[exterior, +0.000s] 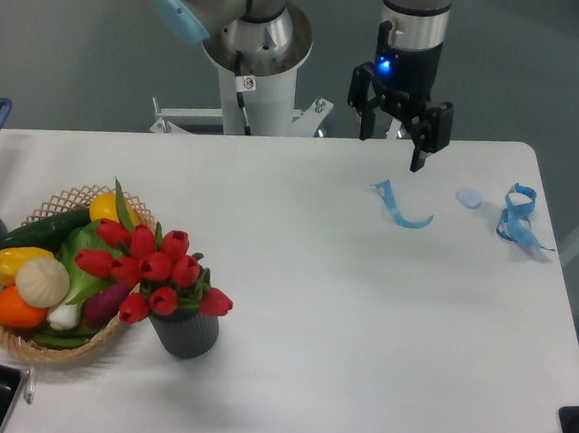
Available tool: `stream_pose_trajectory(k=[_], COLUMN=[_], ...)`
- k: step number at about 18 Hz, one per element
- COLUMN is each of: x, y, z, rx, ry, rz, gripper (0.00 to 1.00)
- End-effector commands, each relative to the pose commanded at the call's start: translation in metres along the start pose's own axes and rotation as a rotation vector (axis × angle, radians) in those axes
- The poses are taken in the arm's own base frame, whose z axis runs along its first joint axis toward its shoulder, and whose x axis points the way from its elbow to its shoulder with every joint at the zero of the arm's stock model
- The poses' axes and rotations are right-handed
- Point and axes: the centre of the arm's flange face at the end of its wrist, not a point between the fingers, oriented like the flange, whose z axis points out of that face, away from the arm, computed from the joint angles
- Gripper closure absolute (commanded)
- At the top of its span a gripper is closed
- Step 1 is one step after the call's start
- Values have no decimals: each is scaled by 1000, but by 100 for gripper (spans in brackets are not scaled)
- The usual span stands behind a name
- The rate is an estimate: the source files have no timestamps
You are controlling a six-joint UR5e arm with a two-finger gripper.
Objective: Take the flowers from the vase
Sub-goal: 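Open the gripper and start moving toward the red tulips, then move the open gripper down over the tulip stems in the black vase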
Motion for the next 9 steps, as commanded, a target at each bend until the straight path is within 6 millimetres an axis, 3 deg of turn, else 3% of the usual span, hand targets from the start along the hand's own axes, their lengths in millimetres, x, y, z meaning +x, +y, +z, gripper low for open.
stream_pose_trajectory(k=[5, 9], x=[7, 12], y=[-16, -35], z=[14, 36], rx=[199, 263], ry=[74, 106], rz=[-160, -143], gripper=[0, 0])
